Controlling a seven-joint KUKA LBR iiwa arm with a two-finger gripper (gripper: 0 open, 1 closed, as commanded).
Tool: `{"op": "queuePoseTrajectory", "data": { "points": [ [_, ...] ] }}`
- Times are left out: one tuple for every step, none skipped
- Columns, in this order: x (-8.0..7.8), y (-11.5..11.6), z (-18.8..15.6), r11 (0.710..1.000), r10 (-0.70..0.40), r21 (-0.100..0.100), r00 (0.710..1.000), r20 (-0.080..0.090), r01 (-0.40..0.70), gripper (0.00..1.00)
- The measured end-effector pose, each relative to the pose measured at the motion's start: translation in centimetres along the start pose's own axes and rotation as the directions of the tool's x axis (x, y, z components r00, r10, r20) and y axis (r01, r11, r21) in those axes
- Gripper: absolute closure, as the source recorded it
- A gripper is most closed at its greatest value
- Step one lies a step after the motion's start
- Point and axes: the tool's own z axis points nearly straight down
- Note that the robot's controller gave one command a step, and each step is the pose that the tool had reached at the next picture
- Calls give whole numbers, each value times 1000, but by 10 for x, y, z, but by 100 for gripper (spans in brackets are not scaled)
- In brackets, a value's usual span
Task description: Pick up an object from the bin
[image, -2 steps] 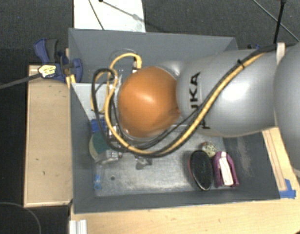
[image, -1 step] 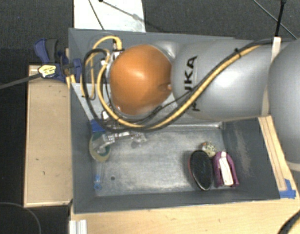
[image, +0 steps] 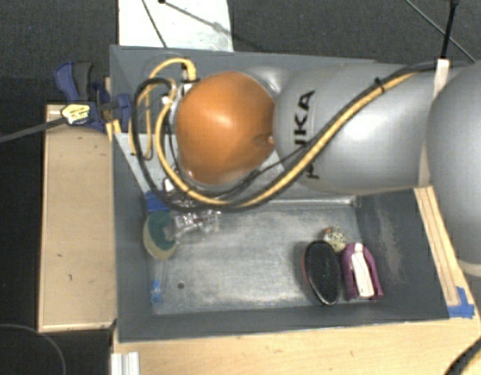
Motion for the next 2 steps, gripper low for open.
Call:
{"op": "queuePoseTrajectory", "data": {
  "points": [
    [2, 17, 23, 938, 347, -1, 938, -2, -347, 100],
    [2, 17, 22, 937, 349, 1, 937, -1, -349, 0]
  ]
}}
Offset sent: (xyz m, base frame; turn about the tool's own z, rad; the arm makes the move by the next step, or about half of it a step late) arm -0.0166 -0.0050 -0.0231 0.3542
